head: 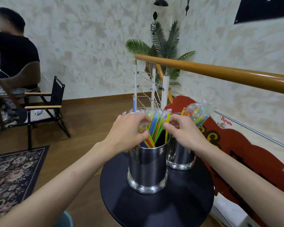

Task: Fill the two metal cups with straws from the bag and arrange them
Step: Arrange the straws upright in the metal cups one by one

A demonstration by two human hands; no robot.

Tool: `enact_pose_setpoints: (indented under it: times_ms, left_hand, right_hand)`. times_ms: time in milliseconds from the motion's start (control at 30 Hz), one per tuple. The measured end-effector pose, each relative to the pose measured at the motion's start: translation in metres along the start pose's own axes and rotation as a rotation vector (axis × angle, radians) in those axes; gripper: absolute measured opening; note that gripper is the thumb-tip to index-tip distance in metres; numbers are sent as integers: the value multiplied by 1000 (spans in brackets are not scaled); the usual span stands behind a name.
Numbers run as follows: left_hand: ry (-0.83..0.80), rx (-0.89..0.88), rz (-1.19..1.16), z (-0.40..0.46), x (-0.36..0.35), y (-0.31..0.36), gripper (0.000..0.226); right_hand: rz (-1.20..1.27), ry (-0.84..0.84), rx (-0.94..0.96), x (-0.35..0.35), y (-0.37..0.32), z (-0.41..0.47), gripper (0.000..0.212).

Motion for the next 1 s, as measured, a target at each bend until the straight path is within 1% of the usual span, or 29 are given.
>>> enact_pose_setpoints:
  times_ms: [167,233,300,400,433,567,700,767,900,1000]
  left_hand:
    - [8,34,2,6,-5,-1,28]
    - [21,53,-11,8,-6,-1,21]
    - [35,66,-38,11,-7,0,14]
    - [31,93,-86,13,-7,-1,24]
    - [25,97,-100,13,-6,0,23]
    - [10,111,-179,12,-7,-3,4]
    - [-12,97,-239,9,-4,-3,7]
    - [-20,92,-264,8,-3,-5,11]
    - [-29,56,-301,4,0,-7,7]
    - [-25,32,-322,1,3,-9,12]
  right_hand:
    - [83,-20,0,-8,-2,3,13]
    - [95,-20,12,-11,-4,4,18]
    - [102,-18,18,-13,-4,4,18]
    - [104,-21,25,-14,-4,4,14]
    - [110,-19,27,-14,-5,4,13]
    - [117,-17,36,-13,-4,4,10]
    - [128,-12,36,-18,-3,6,6]
    - [128,-9,31,-21,-3,6,9]
    - [122,7,47,-23,-14,0,12]
    - [96,26,71,-24,-23,-5,15]
Point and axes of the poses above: each hand's wrist, its own z-axis towards the middle knuckle, its own x-axis out of the back of the hand, y = z × x, the point moved 7 cm from there along z, towards the middle knuckle, and after that the axes turned 15 degrees about z, right-handed, at the moved point
